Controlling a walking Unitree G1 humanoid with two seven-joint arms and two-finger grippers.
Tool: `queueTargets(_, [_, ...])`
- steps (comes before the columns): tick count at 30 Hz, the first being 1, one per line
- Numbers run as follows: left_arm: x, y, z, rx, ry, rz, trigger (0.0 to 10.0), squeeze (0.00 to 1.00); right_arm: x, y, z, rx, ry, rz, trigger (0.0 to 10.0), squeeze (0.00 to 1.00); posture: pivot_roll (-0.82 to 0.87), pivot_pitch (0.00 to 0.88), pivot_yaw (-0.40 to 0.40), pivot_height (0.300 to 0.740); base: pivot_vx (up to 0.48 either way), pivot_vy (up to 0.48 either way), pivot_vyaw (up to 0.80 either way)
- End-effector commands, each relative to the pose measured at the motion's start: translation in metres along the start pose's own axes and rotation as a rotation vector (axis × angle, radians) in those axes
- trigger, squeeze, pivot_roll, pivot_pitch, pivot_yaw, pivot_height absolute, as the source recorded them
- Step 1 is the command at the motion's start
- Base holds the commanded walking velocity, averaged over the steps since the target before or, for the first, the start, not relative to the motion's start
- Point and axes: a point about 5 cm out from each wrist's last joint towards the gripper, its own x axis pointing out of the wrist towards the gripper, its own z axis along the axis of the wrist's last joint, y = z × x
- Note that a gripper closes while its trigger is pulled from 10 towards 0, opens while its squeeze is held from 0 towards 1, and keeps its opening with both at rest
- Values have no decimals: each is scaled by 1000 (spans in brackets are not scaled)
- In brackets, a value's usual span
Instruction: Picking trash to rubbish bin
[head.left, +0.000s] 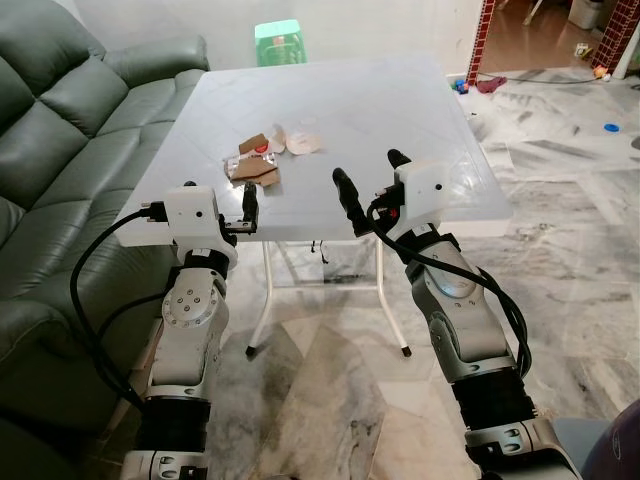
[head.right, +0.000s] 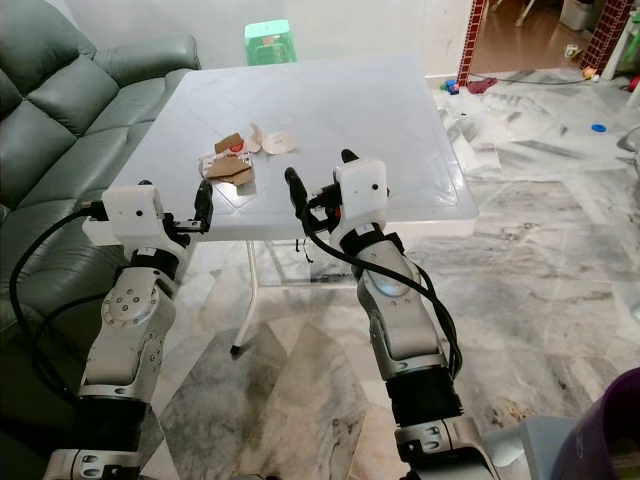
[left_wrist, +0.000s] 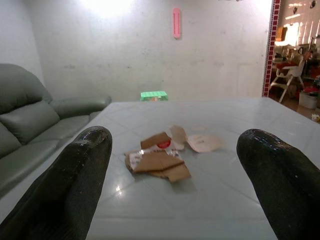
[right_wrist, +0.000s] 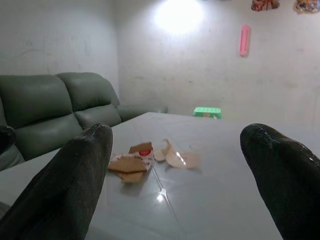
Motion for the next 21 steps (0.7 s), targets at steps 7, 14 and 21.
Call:
queueTargets(7, [3, 7, 3, 12, -3, 34, 10000, 0, 4, 9, 8, -15, -29, 36, 10000, 0, -7, 1, 60, 740, 450, 0, 0])
queueTargets(14, [2, 6, 2, 14, 2, 34, 10000, 0, 4, 11, 8, -17, -29, 46, 10000, 0, -6, 0, 55, 740, 446, 0, 0])
queueTargets(21, [3, 6, 2, 17, 3, 50, 10000, 0, 5, 13, 8, -22, -26, 61, 10000, 0, -8, 0, 54, 740, 429, 74, 0])
